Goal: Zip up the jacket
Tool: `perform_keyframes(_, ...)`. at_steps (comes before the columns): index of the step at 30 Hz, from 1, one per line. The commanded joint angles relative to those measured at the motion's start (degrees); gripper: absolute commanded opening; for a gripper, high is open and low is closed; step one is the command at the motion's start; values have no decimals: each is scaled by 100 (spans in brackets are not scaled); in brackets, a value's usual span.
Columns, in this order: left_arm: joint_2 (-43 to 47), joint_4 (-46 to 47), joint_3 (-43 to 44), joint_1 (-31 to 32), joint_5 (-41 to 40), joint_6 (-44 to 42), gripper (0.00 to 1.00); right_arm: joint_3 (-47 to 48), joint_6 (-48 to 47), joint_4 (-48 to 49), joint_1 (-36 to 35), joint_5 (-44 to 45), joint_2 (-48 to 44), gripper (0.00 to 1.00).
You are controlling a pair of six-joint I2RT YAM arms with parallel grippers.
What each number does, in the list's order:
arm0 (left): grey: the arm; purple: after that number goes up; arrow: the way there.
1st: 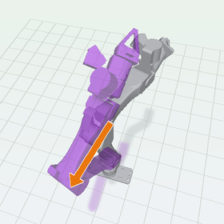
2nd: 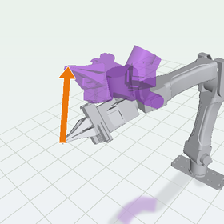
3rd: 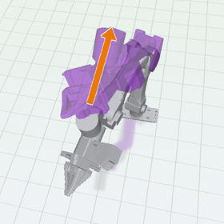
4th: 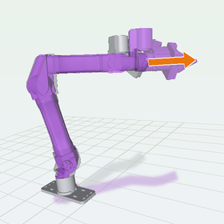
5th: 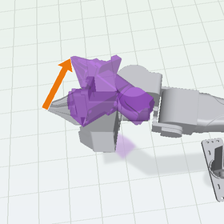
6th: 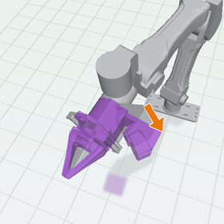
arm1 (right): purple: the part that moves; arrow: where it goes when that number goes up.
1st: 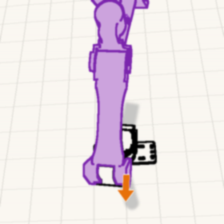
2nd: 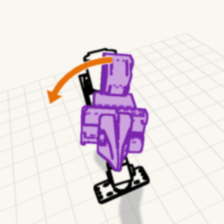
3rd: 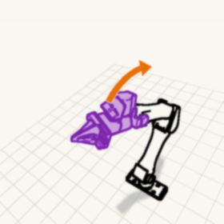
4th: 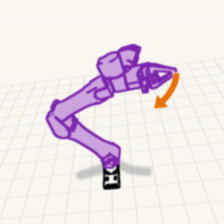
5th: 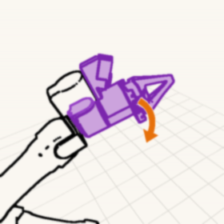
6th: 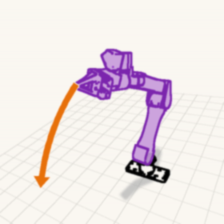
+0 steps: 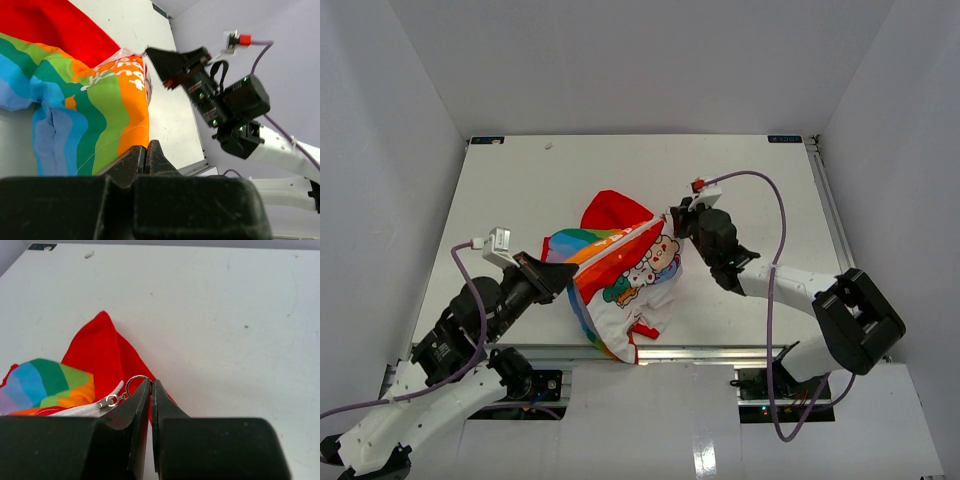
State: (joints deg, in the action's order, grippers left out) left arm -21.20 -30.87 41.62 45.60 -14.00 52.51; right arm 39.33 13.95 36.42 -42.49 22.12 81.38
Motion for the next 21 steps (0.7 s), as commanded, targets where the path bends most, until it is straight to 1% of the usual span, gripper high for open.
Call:
perform_keyframes(1,83,-326,319,-8,-114,-347,0,681,-89,166,688,-402,406,8)
perform_keyframes(6,239,-638,633,-16,-592,-538,0,873,212,172,1388,-935,555,8)
perform_keyframes(9,222,-619,754,-8,-643,-667,0,893,207,180,1631,-1056,465,8)
perform_keyframes(14,95,-536,854,-8,-499,-761,0,903,136,169,1831,-1200,329,8)
perform_keyframes(18,25,-282,794,-8,-523,-960,0,804,143,216,1911,-1446,140,8)
perform_keyframes(21,-428,72,733,-12,-656,-1268,0,740,66,114,1907,-1454,-83,8)
